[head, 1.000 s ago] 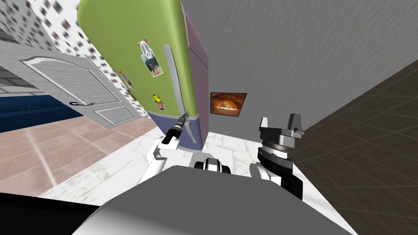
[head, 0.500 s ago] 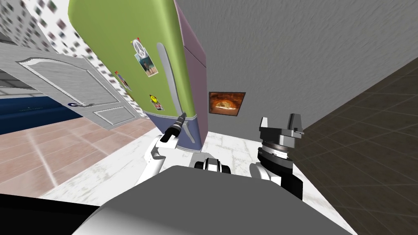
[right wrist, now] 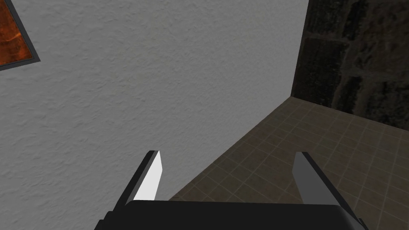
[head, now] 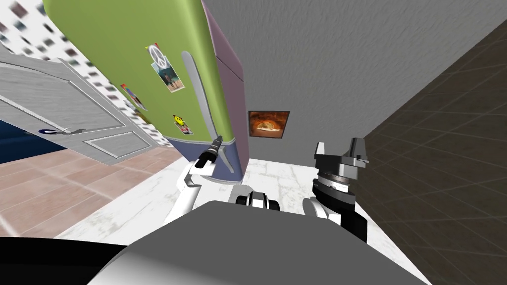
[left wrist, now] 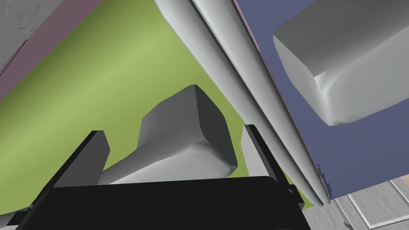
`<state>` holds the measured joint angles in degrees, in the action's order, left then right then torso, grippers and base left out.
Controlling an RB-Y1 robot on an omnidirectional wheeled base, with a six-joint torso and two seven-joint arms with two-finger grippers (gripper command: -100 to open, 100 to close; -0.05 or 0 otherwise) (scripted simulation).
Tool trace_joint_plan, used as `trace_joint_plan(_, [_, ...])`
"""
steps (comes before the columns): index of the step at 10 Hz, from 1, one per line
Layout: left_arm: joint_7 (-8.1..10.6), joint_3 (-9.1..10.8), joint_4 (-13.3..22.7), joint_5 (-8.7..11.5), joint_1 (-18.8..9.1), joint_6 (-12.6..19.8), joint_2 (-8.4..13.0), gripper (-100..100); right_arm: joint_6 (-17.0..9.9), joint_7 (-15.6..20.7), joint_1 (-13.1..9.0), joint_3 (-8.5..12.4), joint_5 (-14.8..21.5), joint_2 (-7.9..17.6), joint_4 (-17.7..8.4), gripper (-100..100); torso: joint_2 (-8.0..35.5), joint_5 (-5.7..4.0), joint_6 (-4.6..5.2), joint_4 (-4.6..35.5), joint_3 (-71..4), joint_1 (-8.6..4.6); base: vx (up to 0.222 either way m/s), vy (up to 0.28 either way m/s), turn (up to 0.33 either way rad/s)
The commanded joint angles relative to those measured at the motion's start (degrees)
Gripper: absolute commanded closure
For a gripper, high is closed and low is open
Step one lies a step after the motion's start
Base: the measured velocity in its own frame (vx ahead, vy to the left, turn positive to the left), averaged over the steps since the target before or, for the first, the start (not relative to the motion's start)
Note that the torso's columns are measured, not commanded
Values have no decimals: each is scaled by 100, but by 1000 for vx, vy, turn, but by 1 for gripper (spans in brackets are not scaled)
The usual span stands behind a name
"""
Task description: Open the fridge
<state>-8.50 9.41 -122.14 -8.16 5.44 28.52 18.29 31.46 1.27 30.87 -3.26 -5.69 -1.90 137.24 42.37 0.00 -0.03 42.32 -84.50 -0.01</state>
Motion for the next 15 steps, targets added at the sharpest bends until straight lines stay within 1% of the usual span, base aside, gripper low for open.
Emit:
trace_joint_plan(1, [11,234,464,-70,-269,-85,41,-100,0,0,-1,-1,0,0,0,0,-9,-1,7,-3,-7,-6,-97,1,-131])
trace_joint_plan(2, [17,435,671,-129,-488,-124,77,-100,0,0,0,0,0,0,0,0,-19,0,0,-6,-13,0,-110,19,-251])
trace_joint_plan(3, [17,435,789,-129,-488,-124,77,-100,0,0,0,0,0,0,0,0,-14,-1,8,-1,-12,6,-90,9,-146])
trace_joint_plan(4, [23,635,989,-187,-708,-163,113,-100,0,0,1,0,0,0,0,0,-17,-1,2,-3,-12,0,-103,2,-252])
trace_joint_plan(5, [23,635,1113,-187,-708,-163,113,-100,0,0,0,0,0,0,0,0,-10,-1,6,-3,-8,-3,-94,7,-125])
trace_joint_plan(6, [29,836,1310,-246,-928,-202,150,-100,0,0,1,0,0,0,0,0,-10,0,0,-3,-7,1,-111,-19,-277])
trace_joint_plan(7, [29,836,1413,-246,-928,-202,150,-100,0,0,0,0,0,0,0,0,-4,-2,7,-2,-4,-8,-91,-13,-119])
trace_joint_plan(8, [34,1036,1606,-305,-1147,-241,186,-100,0,0,1,0,0,0,0,0,-11,-3,1,-1,-8,-2,-108,-6,-214])
trace_joint_plan(9, [34,1036,1763,-305,-1147,-241,186,-100,0,0,0,0,0,0,0,0,-5,-8,5,7,-7,3,-96,-1,-142])
trace_joint_plan(10, [40,1237,1957,-363,-1367,-280,222,-100,0,0,1,0,0,0,0,0,-9,-5,2,3,-7,3,-96,-8,-231])
trace_joint_plan(11, [40,1237,2087,-363,-1367,-280,222,-100,0,0,0,0,0,0,0,0,-9,-12,8,9,-9,-2,-81,-7,-150])
trace_joint_plan(12, [46,1437,2282,-422,-1586,-319,258,-100,0,0,1,0,0,0,0,0,-15,-8,4,2,-11,-4,-109,-11,-215])
trace_joint_plan(13, [46,1437,2412,-422,-1586,-319,258,-100,0,0,0,0,0,0,0,0,-8,-11,14,5,-8,-8,-94,-2,-148])
trace_joint_plan(14, [52,1638,2578,-480,-1806,-358,295,-100,0,0,1,0,0,0,0,0,-11,-7,7,1,-8,-7,-119,-27,-275])
trace_joint_plan(15, [52,1638,2737,-480,-1806,-358,295,-100,0,0,0,0,0,0,0,0,-5,-9,13,3,-6,-13,-95,-26,-155])
